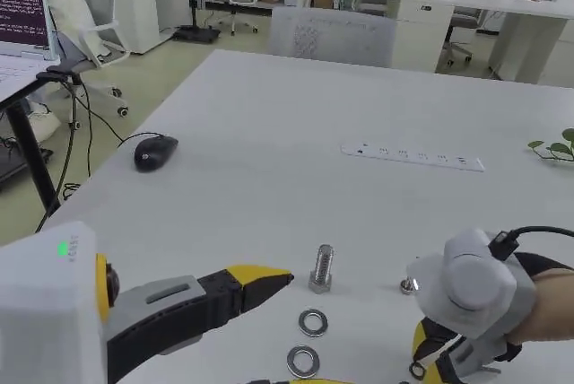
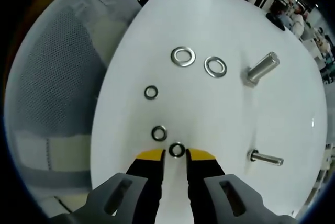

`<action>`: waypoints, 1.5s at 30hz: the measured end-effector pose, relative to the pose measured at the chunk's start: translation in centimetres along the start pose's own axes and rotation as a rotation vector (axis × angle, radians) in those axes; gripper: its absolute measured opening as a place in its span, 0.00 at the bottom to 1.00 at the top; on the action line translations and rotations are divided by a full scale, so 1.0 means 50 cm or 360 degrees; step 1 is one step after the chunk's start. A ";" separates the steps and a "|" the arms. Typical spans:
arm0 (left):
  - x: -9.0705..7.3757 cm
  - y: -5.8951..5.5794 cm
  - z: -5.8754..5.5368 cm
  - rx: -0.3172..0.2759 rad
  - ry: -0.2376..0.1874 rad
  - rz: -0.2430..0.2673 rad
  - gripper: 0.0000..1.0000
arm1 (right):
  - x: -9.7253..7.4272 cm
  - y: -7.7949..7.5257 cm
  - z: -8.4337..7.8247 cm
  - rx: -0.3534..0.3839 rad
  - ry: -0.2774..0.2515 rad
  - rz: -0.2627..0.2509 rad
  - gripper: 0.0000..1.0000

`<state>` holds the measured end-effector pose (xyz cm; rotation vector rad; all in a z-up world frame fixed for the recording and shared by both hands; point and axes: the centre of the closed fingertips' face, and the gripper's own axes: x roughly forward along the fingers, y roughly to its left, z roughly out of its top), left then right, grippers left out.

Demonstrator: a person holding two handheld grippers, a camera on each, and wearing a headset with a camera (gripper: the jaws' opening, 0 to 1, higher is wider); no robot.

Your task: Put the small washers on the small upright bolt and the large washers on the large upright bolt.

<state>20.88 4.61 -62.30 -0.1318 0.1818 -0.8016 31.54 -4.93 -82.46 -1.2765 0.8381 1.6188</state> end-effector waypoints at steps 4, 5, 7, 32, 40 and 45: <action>0.001 0.002 0.001 -0.0004 -0.0012 0.0011 0.58 | 0.000 -0.002 0.001 0.0035 -0.0018 -0.0004 0.17; 0.002 0.000 0.002 -0.0007 -0.0015 0.0008 0.58 | 0.000 -0.002 0.001 0.0032 -0.0019 -0.0004 0.17; 0.003 -0.001 0.001 -0.0007 -0.0016 0.0007 0.58 | 0.000 -0.002 0.001 0.0025 -0.0018 -0.0009 0.16; 0.014 0.002 -0.008 -0.0023 0.0004 -0.0027 0.58 | -0.088 -0.076 -0.033 0.0114 0.0027 -0.0099 0.12; 0.023 0.007 -0.007 -0.0032 -0.0001 -0.0035 0.58 | -0.148 -0.147 -0.042 0.0117 0.0061 -0.0211 0.12; 0.028 0.012 -0.008 -0.0031 0.0010 -0.0043 0.58 | -0.165 -0.177 -0.024 0.0101 0.0050 -0.0256 0.12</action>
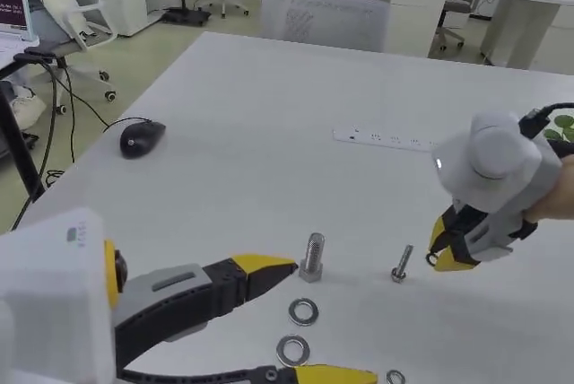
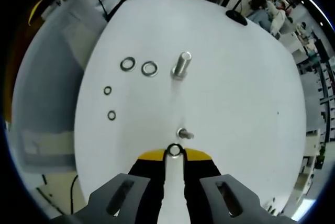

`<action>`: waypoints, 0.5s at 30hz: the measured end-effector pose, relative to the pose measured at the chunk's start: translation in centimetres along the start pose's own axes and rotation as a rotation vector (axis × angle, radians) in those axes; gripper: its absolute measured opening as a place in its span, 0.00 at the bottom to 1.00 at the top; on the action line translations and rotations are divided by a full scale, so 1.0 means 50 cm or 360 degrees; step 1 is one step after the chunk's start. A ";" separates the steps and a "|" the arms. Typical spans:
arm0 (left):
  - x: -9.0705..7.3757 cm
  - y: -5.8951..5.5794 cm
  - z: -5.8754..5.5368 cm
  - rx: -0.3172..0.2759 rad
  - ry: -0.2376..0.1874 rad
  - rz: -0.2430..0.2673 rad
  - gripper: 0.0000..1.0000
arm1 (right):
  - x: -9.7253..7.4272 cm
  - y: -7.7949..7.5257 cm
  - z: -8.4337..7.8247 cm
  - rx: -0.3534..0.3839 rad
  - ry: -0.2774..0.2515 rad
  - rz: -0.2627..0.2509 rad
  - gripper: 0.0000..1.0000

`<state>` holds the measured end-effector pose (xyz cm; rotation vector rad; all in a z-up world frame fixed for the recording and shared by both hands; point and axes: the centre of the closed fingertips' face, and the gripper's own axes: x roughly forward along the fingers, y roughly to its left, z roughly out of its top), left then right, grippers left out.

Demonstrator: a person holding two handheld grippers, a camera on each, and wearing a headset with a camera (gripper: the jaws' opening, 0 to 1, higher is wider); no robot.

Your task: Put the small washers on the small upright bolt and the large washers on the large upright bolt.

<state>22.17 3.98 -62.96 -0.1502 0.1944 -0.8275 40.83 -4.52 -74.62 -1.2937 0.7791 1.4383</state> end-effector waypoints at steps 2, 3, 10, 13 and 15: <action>0.001 0.002 -0.001 0.0001 0.0006 -0.0001 0.58 | 0.000 -0.007 0.008 -0.0008 -0.0007 -0.0005 0.12; 0.001 0.003 -0.001 0.0002 0.0010 -0.0001 0.58 | 0.001 -0.011 0.009 -0.0012 -0.0005 -0.0010 0.12; -0.002 0.013 -0.006 0.0000 0.0029 0.0002 0.58 | 0.012 -0.029 0.022 -0.0022 0.0002 -0.0012 0.12; -0.003 0.019 -0.010 0.0006 0.0043 0.0008 0.58 | 0.021 -0.032 0.023 -0.0019 0.0015 0.0006 0.12; -0.004 0.023 -0.011 0.0006 0.0047 0.0012 0.58 | 0.024 -0.034 0.022 -0.0025 0.0017 0.0004 0.12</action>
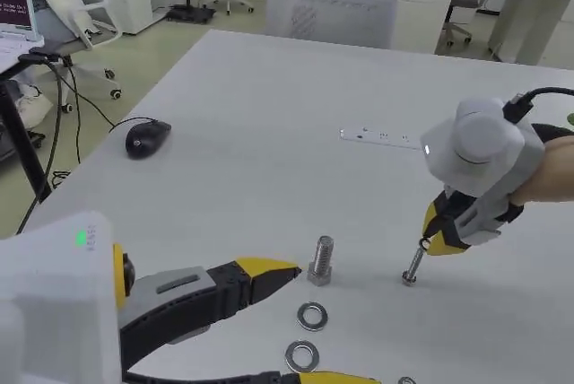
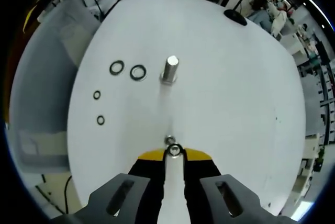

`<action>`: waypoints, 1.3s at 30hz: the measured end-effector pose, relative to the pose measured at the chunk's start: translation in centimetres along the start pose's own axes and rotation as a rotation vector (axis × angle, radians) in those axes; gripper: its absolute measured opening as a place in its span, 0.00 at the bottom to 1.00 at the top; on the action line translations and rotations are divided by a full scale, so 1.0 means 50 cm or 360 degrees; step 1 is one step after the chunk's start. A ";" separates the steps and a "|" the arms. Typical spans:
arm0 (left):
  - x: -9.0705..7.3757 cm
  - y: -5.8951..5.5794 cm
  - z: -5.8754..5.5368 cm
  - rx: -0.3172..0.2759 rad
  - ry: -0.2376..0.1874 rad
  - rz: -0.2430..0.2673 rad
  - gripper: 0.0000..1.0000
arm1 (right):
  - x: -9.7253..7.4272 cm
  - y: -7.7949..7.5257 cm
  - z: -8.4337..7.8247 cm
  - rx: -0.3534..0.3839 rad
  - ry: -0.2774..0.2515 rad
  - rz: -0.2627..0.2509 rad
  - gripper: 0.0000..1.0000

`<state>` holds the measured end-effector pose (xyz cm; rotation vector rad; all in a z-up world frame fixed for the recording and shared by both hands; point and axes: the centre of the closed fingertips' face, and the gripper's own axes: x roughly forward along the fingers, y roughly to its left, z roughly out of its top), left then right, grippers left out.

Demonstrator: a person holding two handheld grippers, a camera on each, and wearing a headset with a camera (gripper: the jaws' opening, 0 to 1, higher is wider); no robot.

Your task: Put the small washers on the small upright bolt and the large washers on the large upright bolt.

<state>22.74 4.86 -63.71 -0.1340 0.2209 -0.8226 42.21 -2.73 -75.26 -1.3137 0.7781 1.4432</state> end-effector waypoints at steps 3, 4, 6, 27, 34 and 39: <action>-0.001 0.004 -0.003 0.0000 0.0009 0.0004 0.58 | 0.003 0.000 0.002 0.0007 -0.0005 0.0008 0.12; -0.001 0.005 -0.004 -0.0001 0.0010 0.0005 0.58 | 0.003 -0.001 0.002 0.0007 -0.0007 0.0008 0.12; -0.001 0.007 -0.005 -0.0004 0.0007 0.0006 0.58 | 0.005 -0.001 0.004 0.0010 -0.0009 0.0014 0.12; -0.003 0.009 -0.007 -0.0033 -0.0005 0.0016 0.58 | 0.044 0.001 -0.016 0.0009 0.0035 0.0045 0.13; -0.005 0.012 -0.008 -0.0055 -0.0017 0.0027 0.58 | 0.069 0.006 -0.017 0.0018 0.0019 0.0062 0.13; -0.005 0.013 -0.013 -0.0071 -0.0016 0.0028 0.58 | 0.086 0.008 -0.022 0.0023 0.0032 0.0072 0.13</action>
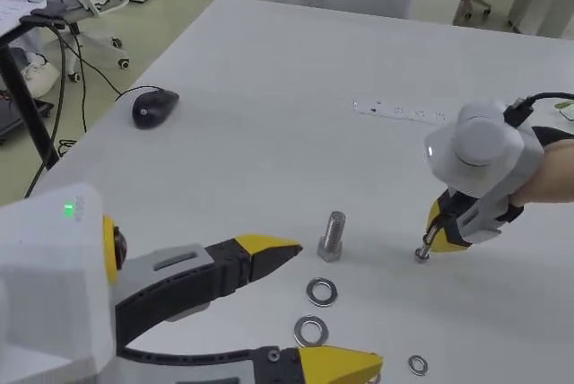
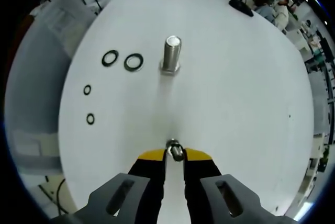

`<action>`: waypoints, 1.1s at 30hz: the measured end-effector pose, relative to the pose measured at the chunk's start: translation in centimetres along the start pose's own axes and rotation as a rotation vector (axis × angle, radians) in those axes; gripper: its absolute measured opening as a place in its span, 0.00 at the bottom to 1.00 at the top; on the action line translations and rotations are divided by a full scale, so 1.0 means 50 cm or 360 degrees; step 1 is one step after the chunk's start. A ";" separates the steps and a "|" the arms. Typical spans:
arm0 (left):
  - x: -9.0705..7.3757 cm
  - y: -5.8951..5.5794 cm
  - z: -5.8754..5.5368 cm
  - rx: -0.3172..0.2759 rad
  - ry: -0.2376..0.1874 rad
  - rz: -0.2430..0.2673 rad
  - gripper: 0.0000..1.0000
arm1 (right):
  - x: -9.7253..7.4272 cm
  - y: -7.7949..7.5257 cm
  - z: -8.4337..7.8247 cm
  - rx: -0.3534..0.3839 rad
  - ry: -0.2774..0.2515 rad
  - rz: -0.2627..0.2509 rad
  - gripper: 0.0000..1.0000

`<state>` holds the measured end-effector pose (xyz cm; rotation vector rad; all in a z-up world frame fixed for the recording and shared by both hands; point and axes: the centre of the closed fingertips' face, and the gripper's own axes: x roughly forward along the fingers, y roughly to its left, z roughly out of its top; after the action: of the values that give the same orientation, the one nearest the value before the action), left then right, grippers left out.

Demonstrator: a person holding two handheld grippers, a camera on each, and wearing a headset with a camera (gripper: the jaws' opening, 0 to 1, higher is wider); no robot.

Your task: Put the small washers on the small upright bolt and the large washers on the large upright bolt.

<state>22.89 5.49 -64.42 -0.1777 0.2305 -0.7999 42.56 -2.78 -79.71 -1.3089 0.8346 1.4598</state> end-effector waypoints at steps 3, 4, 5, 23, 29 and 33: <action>0.000 0.002 -0.002 -0.0010 -0.0003 0.0000 0.58 | 0.010 0.001 -0.001 0.0000 0.0001 0.0005 0.13; 0.000 0.003 -0.002 -0.0012 -0.0003 0.0001 0.58 | 0.015 0.002 -0.001 -0.0001 0.0001 0.0010 0.13; 0.000 0.004 -0.002 -0.0014 -0.0003 0.0002 0.58 | 0.018 0.002 -0.001 -0.0001 0.0002 0.0010 0.13; -0.001 0.017 -0.008 -0.0019 0.0005 -0.0001 0.58 | 0.020 0.002 -0.005 0.0035 -0.0036 0.0004 0.17; 0.002 0.005 0.000 0.0012 0.0009 -0.0014 0.58 | -0.002 0.011 -0.026 0.0069 -0.0040 -0.0031 0.17; 0.002 -0.008 0.005 0.0033 0.0016 -0.0024 0.58 | -0.013 0.041 -0.042 0.0077 -0.0028 -0.0018 0.17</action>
<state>22.77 5.16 -64.08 -0.1563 0.2304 -0.8183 41.25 -5.46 -79.70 -1.2610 0.8448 1.4320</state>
